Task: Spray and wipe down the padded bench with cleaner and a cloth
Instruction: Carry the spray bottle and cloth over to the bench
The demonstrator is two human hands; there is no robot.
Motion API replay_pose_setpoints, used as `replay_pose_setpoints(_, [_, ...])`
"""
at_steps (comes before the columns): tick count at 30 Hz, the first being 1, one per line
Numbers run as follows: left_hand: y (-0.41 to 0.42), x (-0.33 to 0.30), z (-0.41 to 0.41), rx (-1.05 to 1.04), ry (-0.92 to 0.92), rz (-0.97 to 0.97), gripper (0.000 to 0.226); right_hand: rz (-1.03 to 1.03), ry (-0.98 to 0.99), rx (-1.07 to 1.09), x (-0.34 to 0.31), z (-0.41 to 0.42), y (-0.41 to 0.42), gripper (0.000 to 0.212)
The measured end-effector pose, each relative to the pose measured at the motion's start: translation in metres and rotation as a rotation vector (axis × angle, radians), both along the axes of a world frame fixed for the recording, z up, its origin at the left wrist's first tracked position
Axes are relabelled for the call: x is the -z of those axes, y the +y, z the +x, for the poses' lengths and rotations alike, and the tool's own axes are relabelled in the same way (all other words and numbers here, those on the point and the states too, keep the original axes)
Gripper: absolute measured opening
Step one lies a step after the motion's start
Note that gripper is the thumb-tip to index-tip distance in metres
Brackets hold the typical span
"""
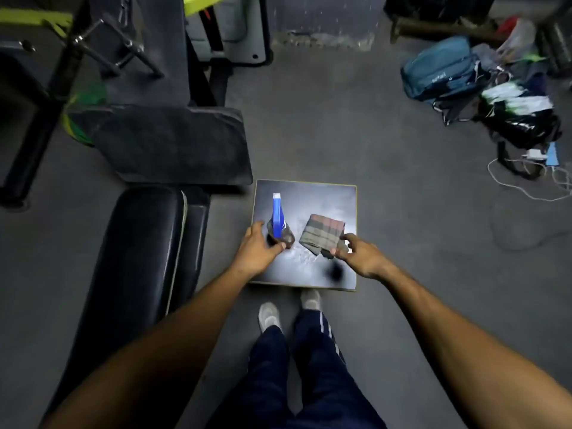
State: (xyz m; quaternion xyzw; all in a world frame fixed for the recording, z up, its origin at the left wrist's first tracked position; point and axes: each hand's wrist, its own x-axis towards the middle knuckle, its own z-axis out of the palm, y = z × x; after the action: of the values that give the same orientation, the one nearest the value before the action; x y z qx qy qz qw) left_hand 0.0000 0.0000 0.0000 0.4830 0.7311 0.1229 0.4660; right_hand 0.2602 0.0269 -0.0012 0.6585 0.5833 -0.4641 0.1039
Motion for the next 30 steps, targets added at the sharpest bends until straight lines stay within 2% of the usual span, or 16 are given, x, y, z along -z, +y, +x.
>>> replay_pose_setpoints(4, [0.023,0.029,0.006,-0.154,-0.036,0.004,0.102,-0.038,-0.039,-0.046,0.033,0.004,0.037,0.061])
replay_pose_setpoints(6, [0.026,0.037,0.01,-0.184,-0.041,-0.018,0.084,-0.039,-0.05,-0.066,0.052,0.002,0.054,0.059])
replay_pose_setpoints(8, [0.03,0.023,0.02,-0.183,-0.054,0.014,0.05,-0.026,-0.056,-0.102,0.072,0.0,0.069,0.056])
replay_pose_setpoints(11, [0.036,0.023,0.029,-0.188,-0.087,0.077,0.039,0.022,-0.124,-0.192,0.096,-0.005,0.086,0.052])
replay_pose_setpoints(15, [0.04,0.024,0.033,-0.167,-0.075,0.122,0.044,0.069,-0.212,-0.309,0.12,-0.016,0.092,0.052])
replay_pose_setpoints(20, [0.037,0.023,0.035,-0.269,-0.093,0.156,0.051,0.121,-0.28,-0.309,0.138,-0.028,0.091,0.049])
replay_pose_setpoints(24, [0.031,0.02,0.032,-0.284,-0.094,0.171,0.049,0.073,-0.256,-0.284,0.138,-0.034,0.094,0.035])
replay_pose_setpoints(30, [-0.009,0.013,0.005,-0.405,-0.122,0.171,0.047,0.043,-0.19,-0.399,0.122,-0.057,0.088,0.018])
